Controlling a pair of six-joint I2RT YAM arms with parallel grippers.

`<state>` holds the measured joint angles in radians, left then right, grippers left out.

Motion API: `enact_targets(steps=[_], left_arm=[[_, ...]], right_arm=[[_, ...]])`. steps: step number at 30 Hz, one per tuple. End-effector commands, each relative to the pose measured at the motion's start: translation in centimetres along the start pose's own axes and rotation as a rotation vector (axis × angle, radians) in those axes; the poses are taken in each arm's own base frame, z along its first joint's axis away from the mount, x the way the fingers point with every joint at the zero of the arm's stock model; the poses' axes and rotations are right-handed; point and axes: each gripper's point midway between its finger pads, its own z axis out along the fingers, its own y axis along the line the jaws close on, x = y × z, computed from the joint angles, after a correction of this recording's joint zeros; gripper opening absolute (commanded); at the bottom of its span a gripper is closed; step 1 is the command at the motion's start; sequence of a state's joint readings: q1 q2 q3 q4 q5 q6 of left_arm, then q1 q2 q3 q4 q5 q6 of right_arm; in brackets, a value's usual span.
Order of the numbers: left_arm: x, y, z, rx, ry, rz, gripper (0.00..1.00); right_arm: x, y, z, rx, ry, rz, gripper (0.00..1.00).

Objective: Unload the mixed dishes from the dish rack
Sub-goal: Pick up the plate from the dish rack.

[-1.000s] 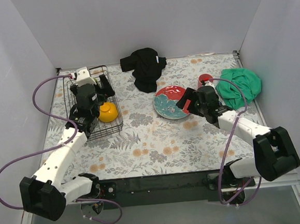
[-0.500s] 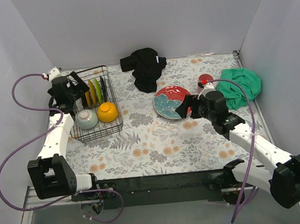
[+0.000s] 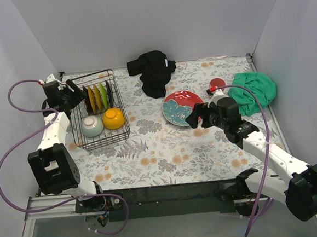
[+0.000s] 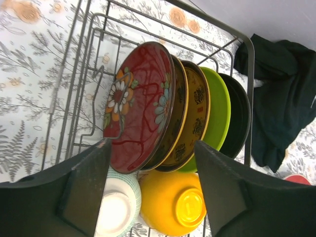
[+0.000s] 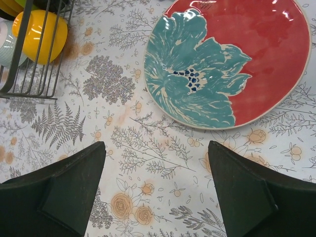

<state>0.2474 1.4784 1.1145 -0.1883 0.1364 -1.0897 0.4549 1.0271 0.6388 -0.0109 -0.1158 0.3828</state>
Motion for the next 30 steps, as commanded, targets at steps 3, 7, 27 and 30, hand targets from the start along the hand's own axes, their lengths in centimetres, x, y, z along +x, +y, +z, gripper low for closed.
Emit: enact_targets(steps=[3,7,27,30], left_arm=[[-0.5,-1.5,0.5,0.087,0.033,-0.001,0.53],[0.2,-1.1,1.5,0.086,0.063,-0.006,0.44],[1.7,-0.4,3.6,0.112,0.122,0.011,0.31],[1.9,-0.4,3.8,0.115,0.127,0.014,0.25]], right_arm=[[0.2,0.3,0.2,-0.026,0.008,-0.037,0.92],[0.2,0.3,0.2,-0.027,0.010,-0.045,0.92],[1.7,0.2,0.7,-0.045,0.044,-0.035,0.91],[1.9,0.1,0.7,-0.045,0.049,-0.034,0.91]])
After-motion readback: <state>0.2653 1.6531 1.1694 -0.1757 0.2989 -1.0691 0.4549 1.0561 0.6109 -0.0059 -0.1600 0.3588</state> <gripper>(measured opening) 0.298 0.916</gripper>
